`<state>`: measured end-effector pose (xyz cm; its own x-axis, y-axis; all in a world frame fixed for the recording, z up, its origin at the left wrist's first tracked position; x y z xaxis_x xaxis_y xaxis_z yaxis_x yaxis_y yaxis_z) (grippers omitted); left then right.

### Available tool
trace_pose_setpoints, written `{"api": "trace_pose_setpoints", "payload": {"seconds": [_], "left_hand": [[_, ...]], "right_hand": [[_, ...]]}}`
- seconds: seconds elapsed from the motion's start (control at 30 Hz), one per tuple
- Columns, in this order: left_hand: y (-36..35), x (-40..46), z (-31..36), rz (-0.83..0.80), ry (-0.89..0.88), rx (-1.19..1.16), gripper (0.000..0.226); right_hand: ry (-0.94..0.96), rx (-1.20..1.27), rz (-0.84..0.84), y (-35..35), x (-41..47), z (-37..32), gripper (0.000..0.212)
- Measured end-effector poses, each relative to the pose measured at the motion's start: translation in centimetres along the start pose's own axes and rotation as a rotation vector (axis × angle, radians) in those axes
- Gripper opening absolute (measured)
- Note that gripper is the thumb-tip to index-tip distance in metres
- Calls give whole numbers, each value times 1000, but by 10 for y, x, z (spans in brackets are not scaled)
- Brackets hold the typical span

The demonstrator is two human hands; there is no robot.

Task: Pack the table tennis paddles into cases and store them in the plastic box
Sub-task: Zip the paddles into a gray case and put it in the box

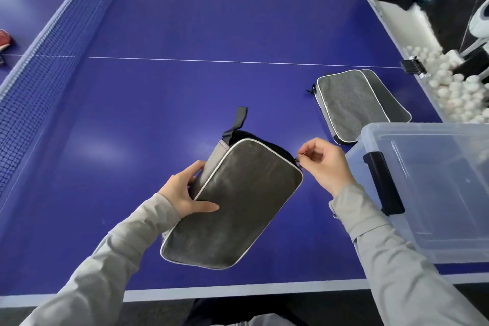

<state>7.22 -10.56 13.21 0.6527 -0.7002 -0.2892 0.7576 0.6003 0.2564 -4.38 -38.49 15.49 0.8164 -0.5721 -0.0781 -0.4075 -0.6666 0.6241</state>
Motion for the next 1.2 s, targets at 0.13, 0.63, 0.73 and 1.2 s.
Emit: {"api": "trace_pose_setpoints", "payload": {"seconds": [0.13, 0.63, 0.73, 1.2], "left_hand": [[-5, 4, 10, -8, -26, 219, 66], [-49, 14, 29, 1, -20, 461, 72], [-51, 10, 24, 43, 11, 373, 72], [-3, -44, -40, 431, 185, -431, 71]], "right_hand": [[135, -89, 31, -2, -5, -19, 26], [518, -188, 147, 3, -16, -59, 11], [518, -154, 129, 2, -13, -55, 8], [143, -129, -231, -80, -26, 16, 49]]}}
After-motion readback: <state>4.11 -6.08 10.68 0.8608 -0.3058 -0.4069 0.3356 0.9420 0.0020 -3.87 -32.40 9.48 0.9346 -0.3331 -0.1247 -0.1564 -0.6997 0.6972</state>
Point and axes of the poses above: each hand's wrist, its own x-axis towards the middle knuckle, its own y-axis out of the back of the hand, z = x × y, the point moved 3 cm from there along x, towards the middle knuckle, and after that the axes turned 10 degrees about -x, right-handed, at the moved point
